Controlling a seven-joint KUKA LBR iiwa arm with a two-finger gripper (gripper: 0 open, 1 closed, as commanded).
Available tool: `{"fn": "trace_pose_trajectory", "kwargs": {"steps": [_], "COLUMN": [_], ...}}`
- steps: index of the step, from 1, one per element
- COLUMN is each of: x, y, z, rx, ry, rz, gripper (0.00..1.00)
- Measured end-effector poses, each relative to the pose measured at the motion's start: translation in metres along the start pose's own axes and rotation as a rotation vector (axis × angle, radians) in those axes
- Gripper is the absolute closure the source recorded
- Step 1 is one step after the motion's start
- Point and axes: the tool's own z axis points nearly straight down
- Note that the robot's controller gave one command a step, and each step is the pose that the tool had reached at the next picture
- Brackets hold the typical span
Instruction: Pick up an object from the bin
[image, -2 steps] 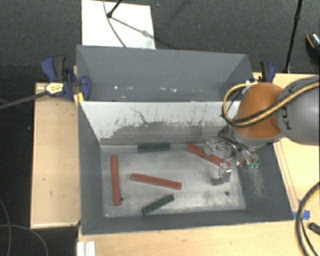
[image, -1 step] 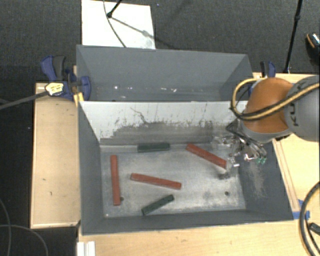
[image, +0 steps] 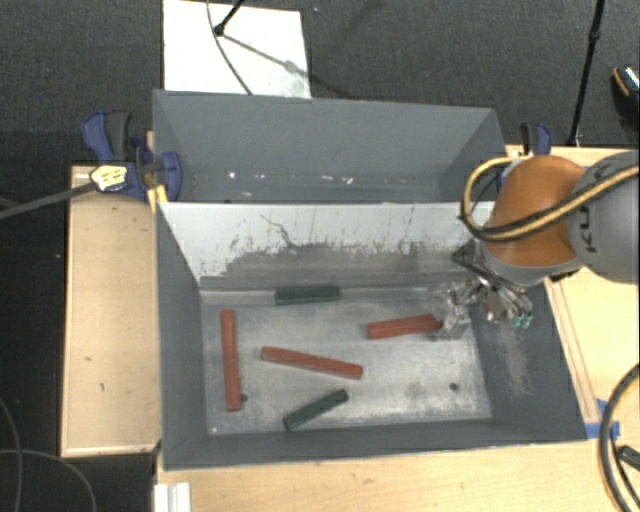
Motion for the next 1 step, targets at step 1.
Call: {"fn": "trace_pose_trajectory", "kwargs": {"steps": [1], "x": [0.0584], "y": [0.0076], "z": [-0.1539], "rx": [0.002], "ry": [-0.003], "rz": [-0.314], "gripper": [1.0]}}
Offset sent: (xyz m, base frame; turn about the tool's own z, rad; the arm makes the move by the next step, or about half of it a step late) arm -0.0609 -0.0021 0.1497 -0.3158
